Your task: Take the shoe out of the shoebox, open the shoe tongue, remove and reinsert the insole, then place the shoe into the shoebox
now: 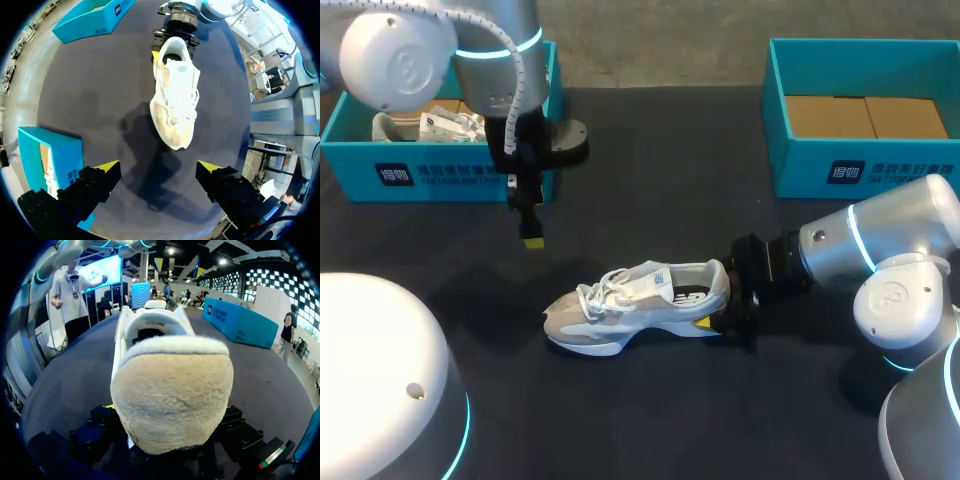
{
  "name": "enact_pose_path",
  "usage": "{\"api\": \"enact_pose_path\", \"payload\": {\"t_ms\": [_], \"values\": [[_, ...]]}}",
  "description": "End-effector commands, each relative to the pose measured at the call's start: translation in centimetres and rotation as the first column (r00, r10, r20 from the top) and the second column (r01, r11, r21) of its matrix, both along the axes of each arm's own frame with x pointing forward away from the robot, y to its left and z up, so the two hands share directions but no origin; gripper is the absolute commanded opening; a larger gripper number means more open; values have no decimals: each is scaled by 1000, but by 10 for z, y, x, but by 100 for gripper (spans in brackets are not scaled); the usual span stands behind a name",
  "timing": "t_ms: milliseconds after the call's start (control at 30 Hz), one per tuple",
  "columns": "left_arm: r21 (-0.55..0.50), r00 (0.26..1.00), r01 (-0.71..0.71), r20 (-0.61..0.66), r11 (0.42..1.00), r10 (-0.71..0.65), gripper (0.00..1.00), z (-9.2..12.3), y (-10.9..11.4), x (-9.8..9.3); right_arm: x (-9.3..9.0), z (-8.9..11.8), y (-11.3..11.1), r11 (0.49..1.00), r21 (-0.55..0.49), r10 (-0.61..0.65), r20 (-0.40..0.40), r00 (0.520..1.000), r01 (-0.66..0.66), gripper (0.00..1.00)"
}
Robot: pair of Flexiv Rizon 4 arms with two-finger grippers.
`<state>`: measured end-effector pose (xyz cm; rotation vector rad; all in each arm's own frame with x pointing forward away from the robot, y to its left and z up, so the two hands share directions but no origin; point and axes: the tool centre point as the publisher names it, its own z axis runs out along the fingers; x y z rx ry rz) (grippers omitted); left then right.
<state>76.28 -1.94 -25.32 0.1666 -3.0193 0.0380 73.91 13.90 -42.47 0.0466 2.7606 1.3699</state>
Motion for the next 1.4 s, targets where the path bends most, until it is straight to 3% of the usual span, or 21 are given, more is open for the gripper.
{"api": "enact_pose_path", "payload": {"t_ms": [33,200,367,533,733,833,867,900,1200,1400], "values": [[9,999,-37,-2,999,37,100,-1,-1,4,-2,-3,3,1000,-1,-1,1,1000,1,0],[10,953,-301,-10,954,301,100,2,-7,8,-2,-3,3,1000,-1,-1,1,1000,1,0],[-47,894,-447,30,894,448,100,4,-15,0,-2,-3,3,1000,-1,-1,1,1000,1,0],[-22,810,-584,51,812,584,100,6,-26,-11,-2,-3,3,1000,-1,-1,1,1000,1,0],[62,728,-685,104,726,678,100,6,-49,-26,-2,-3,3,1000,-1,-1,1,1000,1,0],[92,670,-741,148,665,727,100,6,-59,-33,-2,-3,3,1000,-1,-1,1,1000,1,0],[102,621,-782,199,614,758,100,5,-61,-35,-2,-3,3,1000,-1,-1,1,1000,1,0],[97,638,-769,193,632,746,100,5,-64,-37,-2,-3,3,1000,-1,-1,1,1000,1,0],[44,499,-862,248,505,831,100,-2,-89,-47,-2,-3,3,1000,-1,-1,1,1000,1,0],[26,491,-866,230,499,841,100,-11,-109,-50,-2,-3,3,1000,-1,-1,1,1000,1,0]]}}
